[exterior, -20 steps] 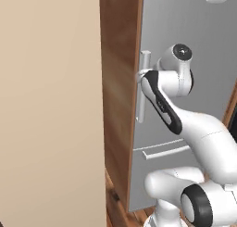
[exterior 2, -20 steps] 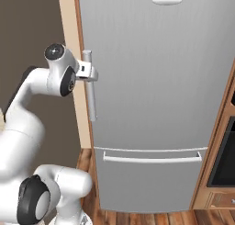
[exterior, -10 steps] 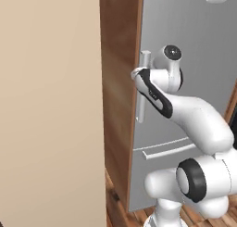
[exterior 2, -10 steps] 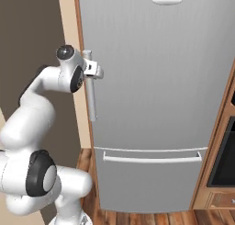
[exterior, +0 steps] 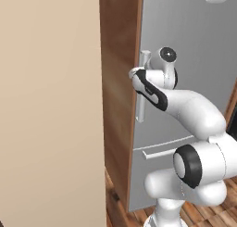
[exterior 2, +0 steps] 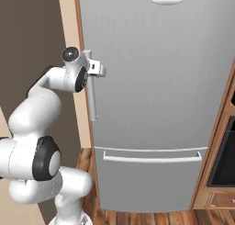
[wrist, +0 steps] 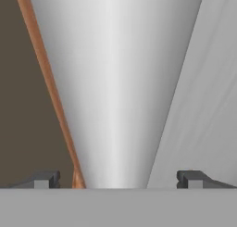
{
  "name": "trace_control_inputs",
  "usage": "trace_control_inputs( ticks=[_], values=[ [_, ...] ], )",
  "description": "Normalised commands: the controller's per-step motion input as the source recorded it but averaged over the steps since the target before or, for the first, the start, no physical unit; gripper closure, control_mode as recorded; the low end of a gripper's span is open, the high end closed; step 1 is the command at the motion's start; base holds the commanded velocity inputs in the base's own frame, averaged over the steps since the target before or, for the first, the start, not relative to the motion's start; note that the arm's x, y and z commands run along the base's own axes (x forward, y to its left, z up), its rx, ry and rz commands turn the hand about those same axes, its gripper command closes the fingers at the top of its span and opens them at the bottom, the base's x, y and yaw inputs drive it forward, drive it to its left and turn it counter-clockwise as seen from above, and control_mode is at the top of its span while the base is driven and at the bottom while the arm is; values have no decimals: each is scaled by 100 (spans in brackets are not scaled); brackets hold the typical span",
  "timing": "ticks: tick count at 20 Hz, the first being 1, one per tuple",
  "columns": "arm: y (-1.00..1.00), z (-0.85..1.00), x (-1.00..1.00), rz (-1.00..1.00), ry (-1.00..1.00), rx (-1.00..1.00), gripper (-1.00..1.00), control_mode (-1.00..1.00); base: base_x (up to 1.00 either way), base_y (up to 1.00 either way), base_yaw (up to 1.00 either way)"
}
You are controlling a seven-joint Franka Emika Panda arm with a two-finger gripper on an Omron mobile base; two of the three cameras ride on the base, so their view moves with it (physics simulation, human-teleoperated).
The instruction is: Move the hot dog bun to the plate on the dining table and place the condiment next to that plate. Then navigate to the fridge and take the sausage and place it on the plate as well.
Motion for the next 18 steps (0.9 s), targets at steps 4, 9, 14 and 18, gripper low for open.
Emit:
trace_control_inputs(
  ticks=[4, 9, 14, 18],
  values=[
    [3, -12, 53, 0, 0, 0, 100, -100, 0, 0, 0],
    [1, -13, 25, 0, -1, 0, 100, -100, 0, 0, 0],
    [-38, -1, -22, 0, -4, 0, 100, -100, 0, 0, 0],
    [-84, 0, -64, -2, -5, 0, 100, -100, 0, 0, 0]
  ],
)
